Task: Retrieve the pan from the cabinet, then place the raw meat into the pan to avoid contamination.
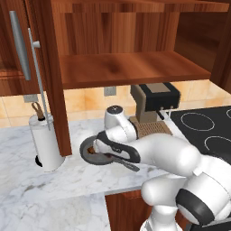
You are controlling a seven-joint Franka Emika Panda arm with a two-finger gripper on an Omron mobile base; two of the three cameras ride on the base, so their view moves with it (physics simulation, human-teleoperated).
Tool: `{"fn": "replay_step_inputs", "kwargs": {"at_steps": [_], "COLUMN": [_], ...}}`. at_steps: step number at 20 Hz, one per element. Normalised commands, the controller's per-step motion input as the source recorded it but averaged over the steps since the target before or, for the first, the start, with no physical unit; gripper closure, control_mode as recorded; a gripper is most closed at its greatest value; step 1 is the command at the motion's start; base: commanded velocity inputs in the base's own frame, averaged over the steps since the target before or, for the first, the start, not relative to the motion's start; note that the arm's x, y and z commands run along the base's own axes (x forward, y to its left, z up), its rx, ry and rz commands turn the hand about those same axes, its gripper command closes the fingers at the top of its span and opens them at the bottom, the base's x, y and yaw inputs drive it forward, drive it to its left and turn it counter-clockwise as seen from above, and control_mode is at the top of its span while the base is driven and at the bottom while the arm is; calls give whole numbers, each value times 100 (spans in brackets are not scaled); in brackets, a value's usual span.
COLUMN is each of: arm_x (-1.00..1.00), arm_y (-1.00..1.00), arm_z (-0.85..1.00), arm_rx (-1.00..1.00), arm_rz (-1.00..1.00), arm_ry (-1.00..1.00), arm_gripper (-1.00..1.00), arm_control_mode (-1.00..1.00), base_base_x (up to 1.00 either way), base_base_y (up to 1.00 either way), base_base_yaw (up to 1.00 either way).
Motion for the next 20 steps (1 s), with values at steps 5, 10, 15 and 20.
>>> {"fn": "replay_step_inputs", "kwargs": {"at_steps": [5,10,15,20], "arm_x": [-43,-42,-40,-39], "arm_y": [-38,-48,-48,-46], "arm_z": [12,19,19,2], "arm_rx": [0,0,0,1], "arm_rz": [-11,-10,-8,-7], "arm_ry": [0,0,0,-2], "arm_gripper": [-100,-100,-100,-100], "arm_control_mode": [-100,-100,-100,-100], "base_base_x": [0,0,0,0], "base_base_y": [0,0,0,0], "base_base_yaw": [0,0,0,0]}}
